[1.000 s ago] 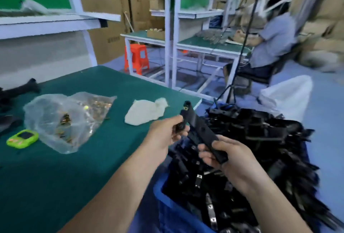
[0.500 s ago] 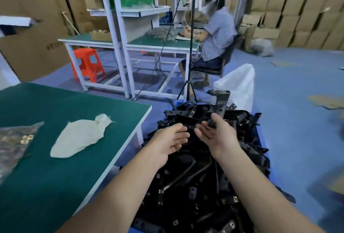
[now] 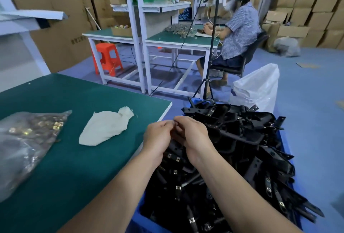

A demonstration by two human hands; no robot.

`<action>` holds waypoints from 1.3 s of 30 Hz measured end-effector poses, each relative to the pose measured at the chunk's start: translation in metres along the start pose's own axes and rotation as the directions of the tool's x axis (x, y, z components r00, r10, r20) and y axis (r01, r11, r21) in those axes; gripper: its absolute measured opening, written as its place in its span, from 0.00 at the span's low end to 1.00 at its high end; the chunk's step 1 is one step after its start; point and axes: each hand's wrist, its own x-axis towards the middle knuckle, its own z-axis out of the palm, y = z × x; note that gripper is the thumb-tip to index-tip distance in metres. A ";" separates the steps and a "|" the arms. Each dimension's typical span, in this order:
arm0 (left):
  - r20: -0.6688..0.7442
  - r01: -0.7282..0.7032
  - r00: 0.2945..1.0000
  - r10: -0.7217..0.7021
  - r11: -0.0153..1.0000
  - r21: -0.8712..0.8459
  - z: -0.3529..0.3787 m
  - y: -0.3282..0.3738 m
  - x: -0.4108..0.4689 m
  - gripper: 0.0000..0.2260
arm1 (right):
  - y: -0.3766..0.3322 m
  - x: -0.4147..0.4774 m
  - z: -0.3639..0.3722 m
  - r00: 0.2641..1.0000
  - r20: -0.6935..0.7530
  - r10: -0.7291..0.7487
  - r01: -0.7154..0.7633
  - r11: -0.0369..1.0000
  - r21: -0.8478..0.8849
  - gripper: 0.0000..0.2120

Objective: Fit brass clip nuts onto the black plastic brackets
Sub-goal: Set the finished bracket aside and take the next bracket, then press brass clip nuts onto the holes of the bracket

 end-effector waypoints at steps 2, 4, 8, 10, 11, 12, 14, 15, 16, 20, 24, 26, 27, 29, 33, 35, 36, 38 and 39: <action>-0.090 -0.112 0.989 0.121 0.989 0.097 -0.020 0.006 -0.002 0.13 | 0.000 -0.006 0.018 0.998 0.066 -0.015 0.015 1.000 0.005 0.04; -0.186 -0.158 0.965 0.185 0.976 0.151 -0.046 0.013 -0.005 0.13 | 0.002 -0.013 0.041 0.993 0.118 -0.024 0.021 0.999 0.025 0.05; -0.323 -0.175 0.922 0.215 0.973 0.148 -0.115 0.027 -0.020 0.08 | 0.010 -0.038 0.100 0.968 0.247 -0.049 0.047 0.999 0.011 0.08; -0.428 -0.174 0.878 0.215 0.976 0.132 -0.152 0.030 -0.032 0.12 | 0.015 -0.055 0.136 0.934 0.356 -0.035 0.033 0.999 0.011 0.09; -0.483 -0.173 0.850 0.209 0.978 0.118 -0.172 0.029 -0.039 0.14 | 0.020 -0.064 0.154 0.914 0.404 -0.023 0.026 1.000 -0.003 0.10; -0.524 -0.171 0.827 0.204 0.979 0.111 -0.193 0.029 -0.046 0.15 | 0.026 -0.074 0.174 0.893 0.449 -0.012 0.025 0.999 -0.023 0.10; -0.584 -0.183 0.785 0.208 0.978 0.102 -0.238 0.027 -0.064 0.15 | 0.041 -0.092 0.212 0.840 0.542 0.004 0.031 0.998 -0.057 0.09; -0.618 -0.206 0.753 0.227 0.973 0.107 -0.261 0.025 -0.074 0.15 | 0.050 -0.101 0.230 0.809 0.588 0.015 0.032 0.997 -0.069 0.09; -0.659 -0.223 0.706 0.259 0.965 0.141 -0.284 0.022 -0.084 0.16 | 0.060 -0.110 0.249 0.774 0.633 0.030 0.026 0.996 -0.079 0.10; -0.819 -0.074 0.442 0.365 0.925 0.372 -0.375 0.000 -0.131 0.18 | 0.109 -0.143 0.320 0.629 0.765 0.138 -0.023 0.987 -0.159 0.10; -0.857 0.306 0.429 0.285 0.847 0.435 -0.460 -0.042 -0.171 0.11 | 0.167 -0.161 0.388 0.539 0.806 0.245 0.166 0.907 -0.386 0.11; -0.854 0.450 0.478 0.204 0.778 0.438 -0.491 -0.066 -0.189 0.07 | 0.193 -0.162 0.418 0.526 0.810 0.259 0.305 0.831 -0.465 0.12; -0.845 0.487 0.502 0.185 0.747 0.453 -0.504 -0.079 -0.197 0.11 | 0.203 -0.160 0.431 0.521 0.813 0.260 0.376 0.785 -0.492 0.13; -0.829 0.522 0.535 0.161 0.709 0.474 -0.521 -0.099 -0.207 0.16 | 0.219 -0.155 0.455 0.504 0.828 0.245 0.519 0.681 -0.517 0.18; -0.787 0.568 0.608 0.109 0.633 0.526 -0.542 -0.124 -0.207 0.17 | 0.245 -0.142 0.502 0.508 0.834 0.214 0.728 0.411 -0.549 0.28; -0.776 0.548 0.617 0.130 0.637 0.543 -0.550 -0.130 -0.203 0.12 | 0.258 -0.134 0.526 0.523 0.832 0.188 0.828 0.123 -0.548 0.30; -0.768 0.527 0.622 0.152 0.643 0.555 -0.554 -0.131 -0.201 0.10 | 0.264 -0.128 0.537 0.522 0.835 0.174 0.851 -0.031 -0.525 0.30; -0.759 0.487 0.618 0.202 0.660 0.572 -0.559 -0.134 -0.197 0.07 | 0.274 -0.116 0.554 0.529 0.824 0.202 0.842 -0.245 -0.480 0.31; -0.762 0.468 0.607 0.227 0.672 0.574 -0.561 -0.135 -0.196 0.05 | 0.278 -0.110 0.560 0.538 0.809 0.236 0.831 -0.308 -0.463 0.32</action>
